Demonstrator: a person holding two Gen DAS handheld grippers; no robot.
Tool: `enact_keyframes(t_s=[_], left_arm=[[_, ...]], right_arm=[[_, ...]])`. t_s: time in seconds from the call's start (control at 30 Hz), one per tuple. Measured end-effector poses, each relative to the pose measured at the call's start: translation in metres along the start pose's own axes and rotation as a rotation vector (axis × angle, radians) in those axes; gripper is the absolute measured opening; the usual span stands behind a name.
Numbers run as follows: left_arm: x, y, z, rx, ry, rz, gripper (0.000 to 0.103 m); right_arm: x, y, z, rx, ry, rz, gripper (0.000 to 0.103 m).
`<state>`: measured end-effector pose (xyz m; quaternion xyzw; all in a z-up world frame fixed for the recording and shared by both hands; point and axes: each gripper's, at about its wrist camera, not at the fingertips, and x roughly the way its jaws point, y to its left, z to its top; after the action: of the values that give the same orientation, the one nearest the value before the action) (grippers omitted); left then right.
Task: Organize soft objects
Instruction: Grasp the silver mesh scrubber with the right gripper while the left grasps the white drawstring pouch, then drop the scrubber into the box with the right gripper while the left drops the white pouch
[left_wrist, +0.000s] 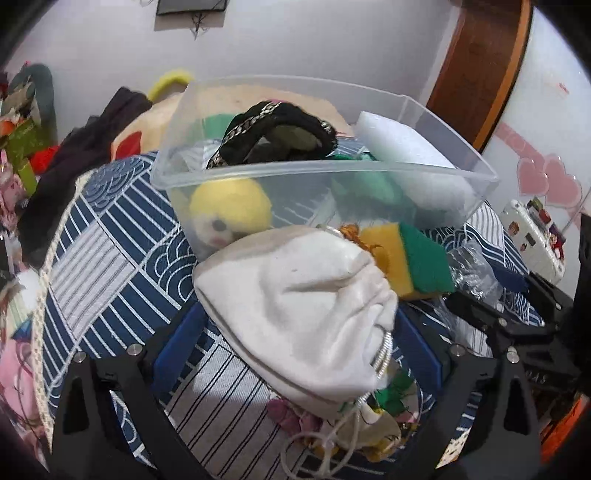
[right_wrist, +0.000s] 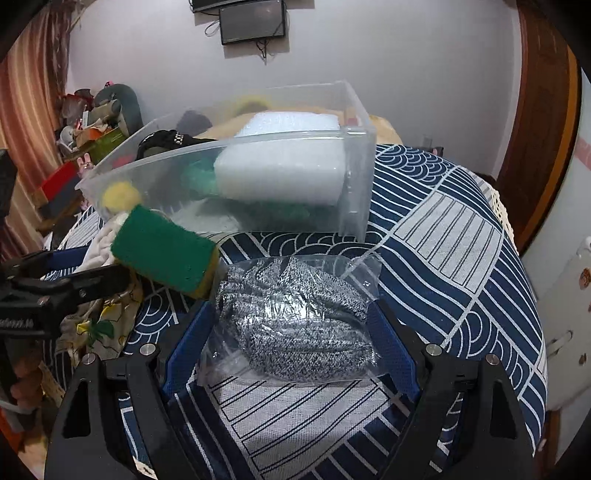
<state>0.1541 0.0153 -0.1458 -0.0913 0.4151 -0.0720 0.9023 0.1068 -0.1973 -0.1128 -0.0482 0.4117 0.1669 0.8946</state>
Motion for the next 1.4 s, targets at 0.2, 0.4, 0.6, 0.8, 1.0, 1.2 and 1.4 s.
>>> enact_keyframes(t_s=[0.2, 0.4, 0.6, 0.8, 1.0, 1.2, 1.4], left_arm=[[-0.004, -0.003, -0.007, 0.029, -0.028, 0.009, 0.059], [-0.017, -0.012, -0.014, 0.072, -0.059, 0.028, 0.037], [-0.05, -0.012, -0.022, 0.07, -0.132, 0.038, 0.036], [-0.073, -0.013, -0.018, 0.073, -0.18, 0.016, 0.036], [-0.094, -0.014, -0.008, 0.076, -0.239, 0.009, 0.036], [-0.114, -0.016, 0.008, 0.08, -0.306, 0.006, 0.036], [-0.124, -0.017, 0.031, 0.086, -0.379, 0.008, 0.036]], right_arm=[[-0.005, 0.0, -0.002, -0.009, -0.017, 0.01, 0.065], [-0.011, -0.002, -0.005, -0.019, -0.042, 0.012, 0.049], [-0.02, -0.01, -0.008, 0.002, -0.057, 0.032, 0.044], [-0.03, -0.004, 0.0, 0.001, -0.092, 0.034, 0.043], [-0.045, -0.001, 0.014, -0.001, -0.152, 0.039, 0.043], [-0.062, 0.002, 0.031, -0.009, -0.239, 0.046, 0.043], [-0.078, 0.0, 0.054, -0.014, -0.34, 0.045, 0.043]])
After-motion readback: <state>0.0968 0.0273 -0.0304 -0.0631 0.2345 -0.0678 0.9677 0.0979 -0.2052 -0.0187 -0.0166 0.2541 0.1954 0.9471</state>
